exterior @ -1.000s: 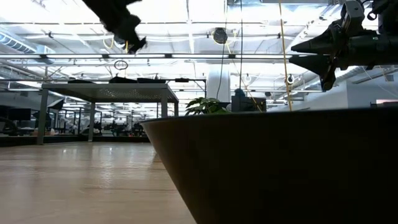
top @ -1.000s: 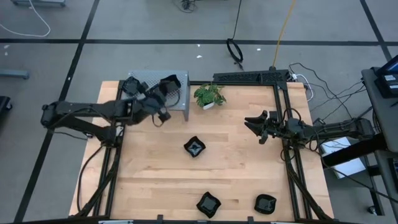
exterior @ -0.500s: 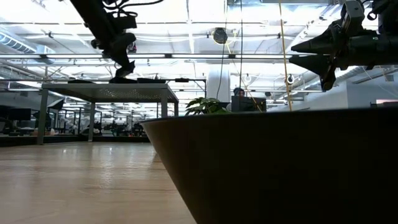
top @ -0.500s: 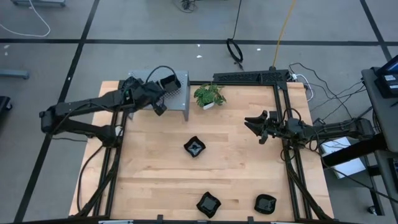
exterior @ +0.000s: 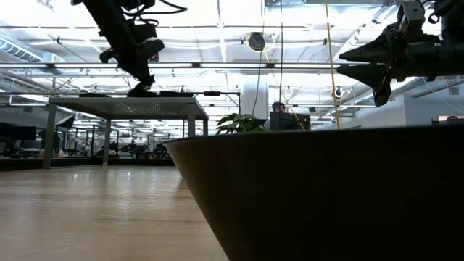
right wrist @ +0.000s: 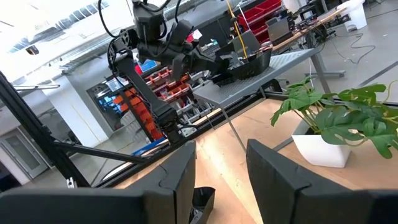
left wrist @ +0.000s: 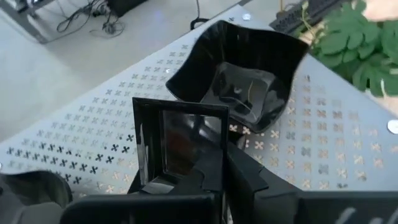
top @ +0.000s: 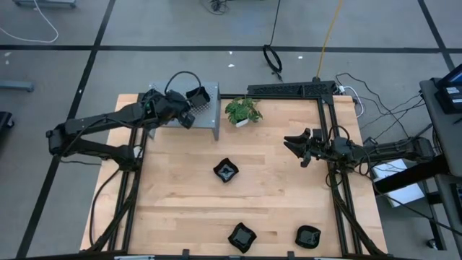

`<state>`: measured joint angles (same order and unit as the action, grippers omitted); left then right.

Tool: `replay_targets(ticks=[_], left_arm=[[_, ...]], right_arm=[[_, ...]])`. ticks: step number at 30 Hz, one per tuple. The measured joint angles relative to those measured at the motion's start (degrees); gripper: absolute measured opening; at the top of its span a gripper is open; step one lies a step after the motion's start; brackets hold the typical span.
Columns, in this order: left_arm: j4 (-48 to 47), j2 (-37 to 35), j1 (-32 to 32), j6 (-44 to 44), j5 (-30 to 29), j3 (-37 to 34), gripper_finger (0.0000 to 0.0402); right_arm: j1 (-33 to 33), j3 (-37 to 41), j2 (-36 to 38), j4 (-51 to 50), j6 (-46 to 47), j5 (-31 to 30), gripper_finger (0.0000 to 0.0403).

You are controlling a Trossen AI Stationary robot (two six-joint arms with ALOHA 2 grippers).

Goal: Pick & Place Mini shaped plates
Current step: Stack the black square plate on top of the other black square plates on the shelf

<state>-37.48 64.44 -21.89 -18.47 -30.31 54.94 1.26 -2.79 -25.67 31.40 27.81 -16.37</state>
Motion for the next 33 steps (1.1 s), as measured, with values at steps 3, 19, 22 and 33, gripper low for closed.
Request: replay_targets(ticks=[3, 19, 22, 33], left_arm=[[0.11, 0.14, 0.02, -1.79, -1.6, 0.0, 0.001], [3.24, 0.11, 0.26, 9.13, -0.57, 0.0, 0.0005], [3.09, 0.11, 0.28, 9.81, -0.52, 0.0, 0.0012], [-4.26, -0.06, 0.28, 8.91, 0.95, 3.49, 0.0013]], right_arm=[[0.0, 0.0, -0.02, 0.02, 0.0, 0.01, 0.013], [0.0, 0.0, -0.02, 0.02, 0.0, 0.01, 0.013], [0.0, 0.0, -0.01, 0.02, 0.0, -0.01, 0.013], [0.0, 0.0, -0.01, 0.02, 0.0, -0.01, 0.013]])
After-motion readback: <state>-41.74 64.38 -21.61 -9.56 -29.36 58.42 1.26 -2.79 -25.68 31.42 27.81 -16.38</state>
